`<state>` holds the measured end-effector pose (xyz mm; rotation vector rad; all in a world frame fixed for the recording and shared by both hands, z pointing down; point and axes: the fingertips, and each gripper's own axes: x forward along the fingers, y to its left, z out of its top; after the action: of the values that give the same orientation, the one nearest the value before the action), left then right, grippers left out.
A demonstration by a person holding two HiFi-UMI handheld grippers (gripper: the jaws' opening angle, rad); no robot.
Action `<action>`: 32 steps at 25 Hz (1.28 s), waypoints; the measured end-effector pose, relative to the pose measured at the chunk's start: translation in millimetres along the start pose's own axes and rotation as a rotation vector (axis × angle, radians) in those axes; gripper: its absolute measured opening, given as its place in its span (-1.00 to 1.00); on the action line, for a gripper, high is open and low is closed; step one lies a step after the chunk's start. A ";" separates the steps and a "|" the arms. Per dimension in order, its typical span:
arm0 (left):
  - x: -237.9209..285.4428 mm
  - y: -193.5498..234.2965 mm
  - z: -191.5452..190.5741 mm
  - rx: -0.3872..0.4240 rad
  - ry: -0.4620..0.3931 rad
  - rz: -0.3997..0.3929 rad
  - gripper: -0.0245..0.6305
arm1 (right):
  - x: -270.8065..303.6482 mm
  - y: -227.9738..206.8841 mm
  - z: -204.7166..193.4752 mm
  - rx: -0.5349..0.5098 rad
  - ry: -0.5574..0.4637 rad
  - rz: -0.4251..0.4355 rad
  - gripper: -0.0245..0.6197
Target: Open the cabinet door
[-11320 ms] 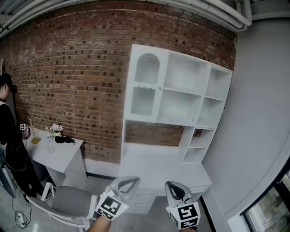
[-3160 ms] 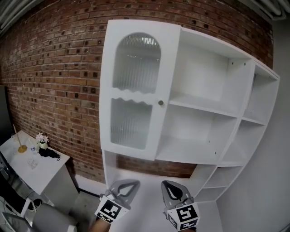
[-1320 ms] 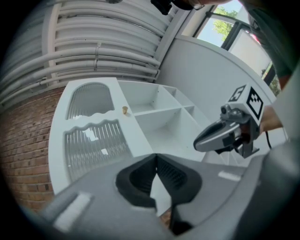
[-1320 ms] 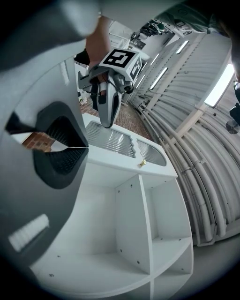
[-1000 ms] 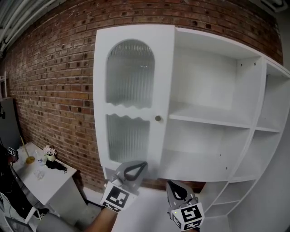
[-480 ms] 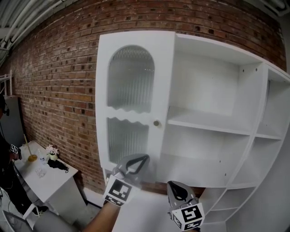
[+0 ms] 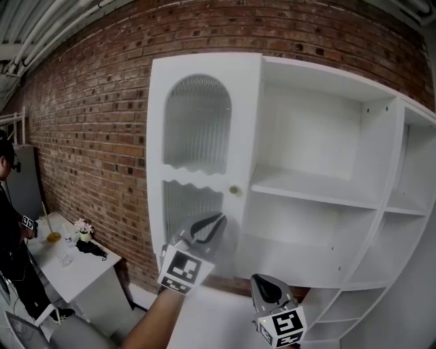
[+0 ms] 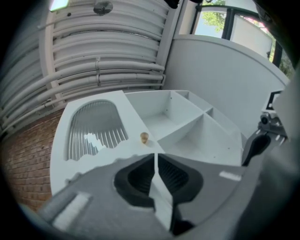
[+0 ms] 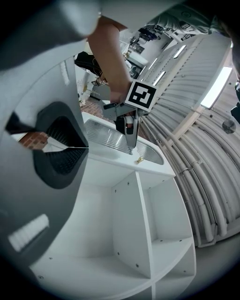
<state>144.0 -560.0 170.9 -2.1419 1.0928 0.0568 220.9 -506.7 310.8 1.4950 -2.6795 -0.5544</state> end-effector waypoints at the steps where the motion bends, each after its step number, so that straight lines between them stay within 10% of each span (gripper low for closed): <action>1: 3.0 2.5 3.9 0.004 -0.003 0.006 -0.86 | -0.1 -0.4 0.5 0.000 -0.004 0.003 -0.90; 15: 43.7 20.9 30.1 0.030 -0.004 0.070 -0.57 | -15.2 -13.3 -0.5 0.003 -0.016 0.001 -0.90; 32: 29.8 22.8 52.2 0.040 0.018 0.087 -0.70 | -35.9 -22.1 7.4 0.020 -0.046 0.033 -0.90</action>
<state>160.7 -557.1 108.9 -2.0622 1.1878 0.0560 257.0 -485.3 302.2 1.4579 -2.7465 -0.5686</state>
